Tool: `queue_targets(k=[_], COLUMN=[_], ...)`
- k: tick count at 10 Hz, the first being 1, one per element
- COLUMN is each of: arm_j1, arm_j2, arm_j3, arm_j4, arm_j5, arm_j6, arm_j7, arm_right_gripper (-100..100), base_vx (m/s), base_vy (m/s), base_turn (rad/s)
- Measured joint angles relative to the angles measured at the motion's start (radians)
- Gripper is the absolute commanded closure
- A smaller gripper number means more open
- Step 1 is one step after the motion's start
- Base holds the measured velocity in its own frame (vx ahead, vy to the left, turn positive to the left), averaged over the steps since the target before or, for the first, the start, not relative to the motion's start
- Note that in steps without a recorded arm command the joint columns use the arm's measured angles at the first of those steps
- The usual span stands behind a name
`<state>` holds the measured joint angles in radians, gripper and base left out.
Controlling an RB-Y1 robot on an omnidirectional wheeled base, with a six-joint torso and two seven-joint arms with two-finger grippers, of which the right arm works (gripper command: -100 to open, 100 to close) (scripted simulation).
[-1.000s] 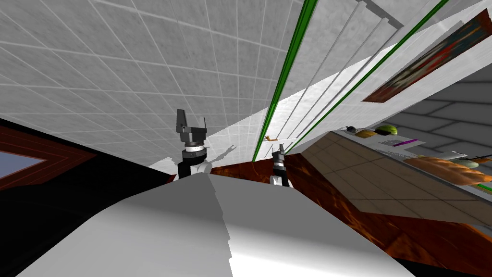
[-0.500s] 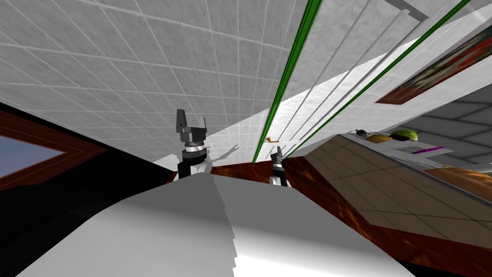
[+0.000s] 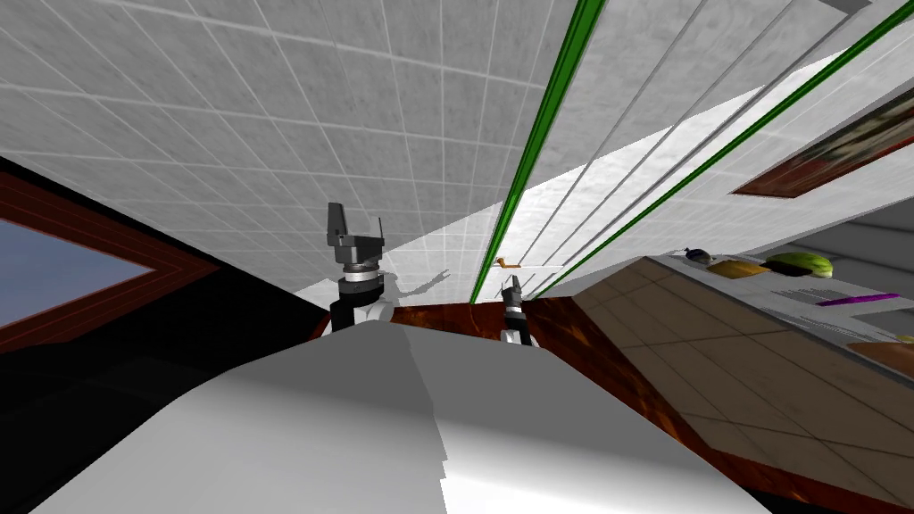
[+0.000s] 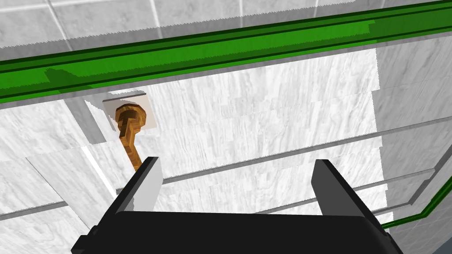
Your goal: Pull the door open
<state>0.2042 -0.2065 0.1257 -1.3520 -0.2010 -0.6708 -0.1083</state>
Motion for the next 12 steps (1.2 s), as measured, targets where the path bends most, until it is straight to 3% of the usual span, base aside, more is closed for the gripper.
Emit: queue_targets(k=[5, 9, 12], arm_j1=[-0.027, -0.074, -0.092], arm_j2=[-0.028, -0.052, -0.074], arm_j3=[0.021, 0.042, 0.057], arm_j4=[0.106, 0.237, 0.307], arm_j5=[-0.029, -0.057, -0.079], arm_j6=[-0.032, -0.077, -0.095], arm_j7=[0.001, 0.002, 0.005], arm_right_gripper=[-100, -100, -100], base_vx=[0.021, 0.015, 0.010], base_vy=[-0.063, -0.090, -0.069], base_turn=[0.100, 0.144, 0.067])
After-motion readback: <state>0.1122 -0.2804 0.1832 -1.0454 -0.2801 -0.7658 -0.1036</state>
